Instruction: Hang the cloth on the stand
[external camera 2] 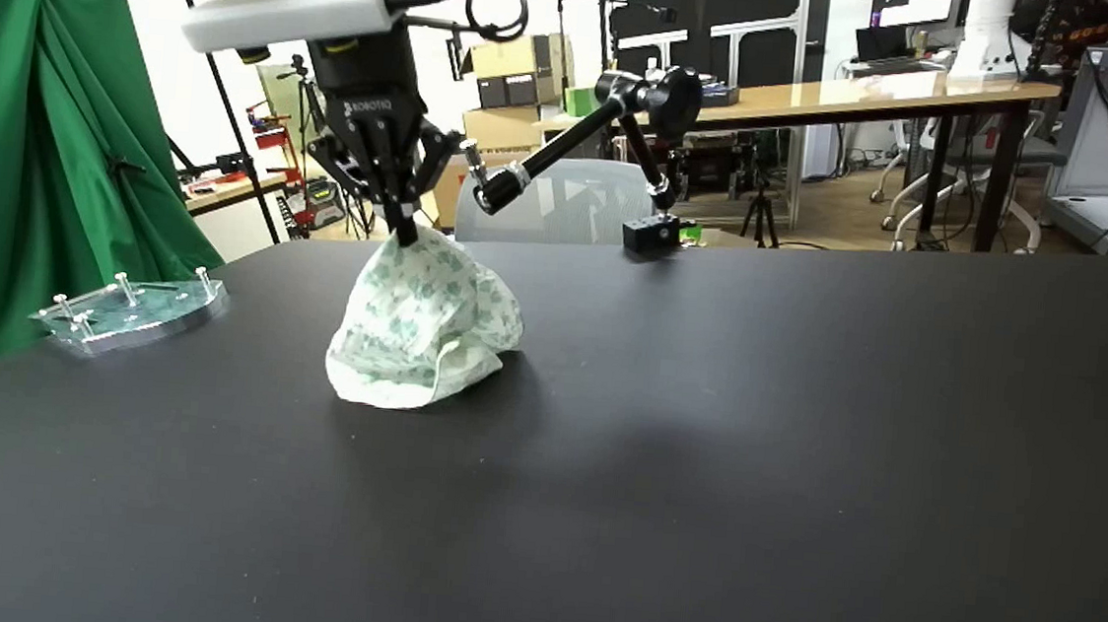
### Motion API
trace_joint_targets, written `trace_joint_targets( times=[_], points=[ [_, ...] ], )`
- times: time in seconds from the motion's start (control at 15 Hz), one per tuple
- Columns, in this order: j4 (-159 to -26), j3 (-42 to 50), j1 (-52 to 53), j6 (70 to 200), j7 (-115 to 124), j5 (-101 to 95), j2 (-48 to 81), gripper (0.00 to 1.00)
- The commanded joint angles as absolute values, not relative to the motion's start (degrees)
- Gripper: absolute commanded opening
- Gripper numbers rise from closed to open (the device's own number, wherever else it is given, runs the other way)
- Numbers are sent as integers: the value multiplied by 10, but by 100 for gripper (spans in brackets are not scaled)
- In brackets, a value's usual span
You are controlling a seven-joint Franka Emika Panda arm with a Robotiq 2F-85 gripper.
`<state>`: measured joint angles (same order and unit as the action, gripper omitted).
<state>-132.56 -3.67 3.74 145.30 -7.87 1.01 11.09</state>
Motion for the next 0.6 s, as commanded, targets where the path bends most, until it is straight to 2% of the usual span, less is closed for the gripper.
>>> trace_joint_targets(
  times=[0.0, 0.53],
  points=[
    [-1325, -46, 51, 1442, -50, -8, 50, 0],
    [-1289, -43, 50, 1492, 41, -49, 1, 0]
  ],
)
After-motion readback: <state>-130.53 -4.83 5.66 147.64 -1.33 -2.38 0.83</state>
